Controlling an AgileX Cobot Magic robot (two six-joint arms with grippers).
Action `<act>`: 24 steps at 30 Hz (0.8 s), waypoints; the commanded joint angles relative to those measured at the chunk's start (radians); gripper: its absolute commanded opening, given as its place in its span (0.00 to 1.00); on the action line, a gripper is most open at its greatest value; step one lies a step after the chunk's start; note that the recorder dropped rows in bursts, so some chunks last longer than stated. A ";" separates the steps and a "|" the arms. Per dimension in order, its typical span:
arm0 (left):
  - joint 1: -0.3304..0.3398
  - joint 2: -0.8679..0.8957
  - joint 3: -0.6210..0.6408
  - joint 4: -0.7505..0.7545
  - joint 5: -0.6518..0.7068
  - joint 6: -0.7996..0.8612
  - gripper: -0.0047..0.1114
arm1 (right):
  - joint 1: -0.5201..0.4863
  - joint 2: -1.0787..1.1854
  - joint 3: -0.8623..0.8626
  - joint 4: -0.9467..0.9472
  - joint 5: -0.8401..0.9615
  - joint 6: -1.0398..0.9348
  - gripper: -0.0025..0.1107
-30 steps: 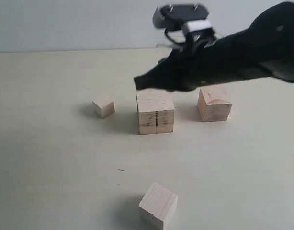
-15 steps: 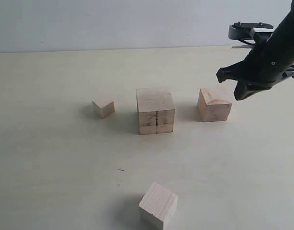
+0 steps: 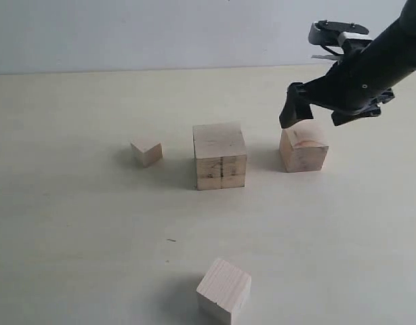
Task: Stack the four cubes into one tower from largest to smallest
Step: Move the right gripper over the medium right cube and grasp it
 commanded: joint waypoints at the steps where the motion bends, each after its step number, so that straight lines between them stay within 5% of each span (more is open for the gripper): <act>1: -0.008 -0.006 -0.002 0.002 -0.006 0.005 0.04 | 0.019 0.071 -0.006 0.031 -0.095 -0.033 0.87; 10: -0.008 -0.006 -0.002 0.002 -0.006 0.005 0.04 | 0.061 0.117 -0.006 -0.135 -0.197 0.088 0.85; 19: -0.008 -0.006 -0.002 0.002 -0.006 0.005 0.04 | 0.061 0.116 -0.006 -0.207 -0.087 0.240 0.53; 24: -0.008 -0.006 -0.002 0.002 -0.006 0.005 0.04 | 0.061 0.010 -0.006 -0.140 -0.013 0.241 0.50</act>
